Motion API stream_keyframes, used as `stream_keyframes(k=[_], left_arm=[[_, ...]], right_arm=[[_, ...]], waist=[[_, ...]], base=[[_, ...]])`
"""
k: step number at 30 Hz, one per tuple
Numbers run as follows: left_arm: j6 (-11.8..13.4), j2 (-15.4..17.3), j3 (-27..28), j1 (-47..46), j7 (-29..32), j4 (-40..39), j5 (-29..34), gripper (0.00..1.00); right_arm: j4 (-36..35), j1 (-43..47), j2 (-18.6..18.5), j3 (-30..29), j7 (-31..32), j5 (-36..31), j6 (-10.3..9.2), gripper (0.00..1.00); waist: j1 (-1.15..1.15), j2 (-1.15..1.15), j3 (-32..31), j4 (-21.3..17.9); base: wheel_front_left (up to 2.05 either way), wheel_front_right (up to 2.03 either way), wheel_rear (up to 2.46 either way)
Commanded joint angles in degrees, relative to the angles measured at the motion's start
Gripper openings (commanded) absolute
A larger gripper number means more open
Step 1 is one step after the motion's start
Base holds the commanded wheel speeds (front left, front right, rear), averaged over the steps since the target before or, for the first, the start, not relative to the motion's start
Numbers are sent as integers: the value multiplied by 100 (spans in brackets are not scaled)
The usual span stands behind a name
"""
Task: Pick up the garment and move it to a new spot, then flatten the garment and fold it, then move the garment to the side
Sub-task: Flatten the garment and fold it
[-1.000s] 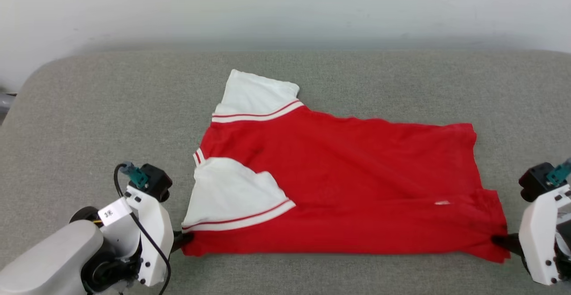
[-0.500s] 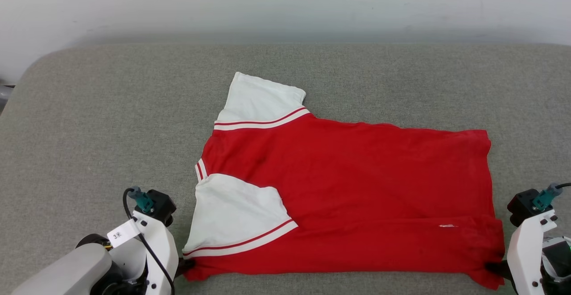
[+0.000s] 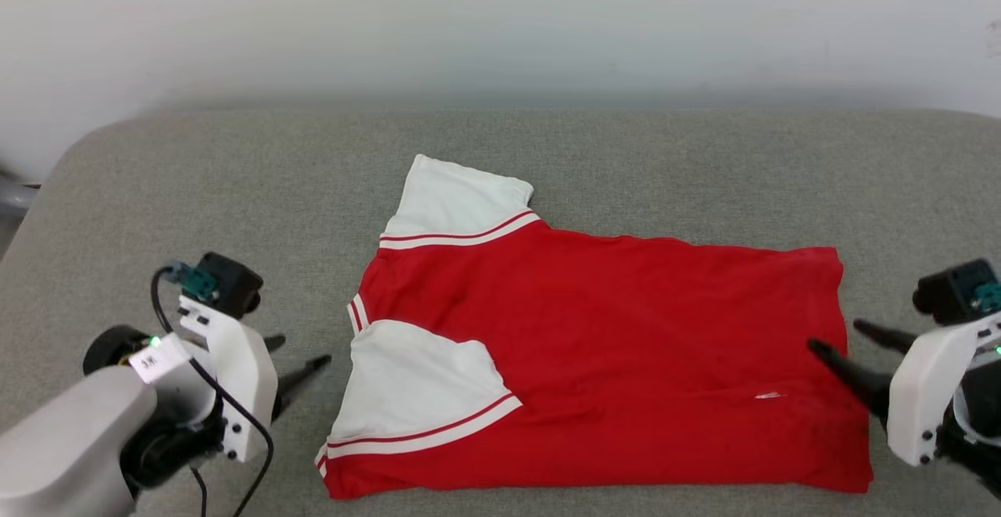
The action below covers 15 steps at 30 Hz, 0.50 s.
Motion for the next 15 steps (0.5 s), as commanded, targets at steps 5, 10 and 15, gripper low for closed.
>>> stream_keyframes(k=[5,10,15], left_arm=[[147,-34,275,-483,-414,-33,293,100],[264,-194,464,-1049,-676,8,608,100],[228,-386,667,-1800,-508,278,614,100]], right_arm=[[-191,-127,661,-801,-1213,-626,-6,100],[-419,-61,1383,-1548,-2005,-1344,-7,100],[-808,80,1930,-1901,-2302,-1947,-6,100]], waist=[[0,0,51,-154],[0,0,360,-354],[0,0,863,-569]], base=[[0,0,0],[0,0,0],[0,0,0]])
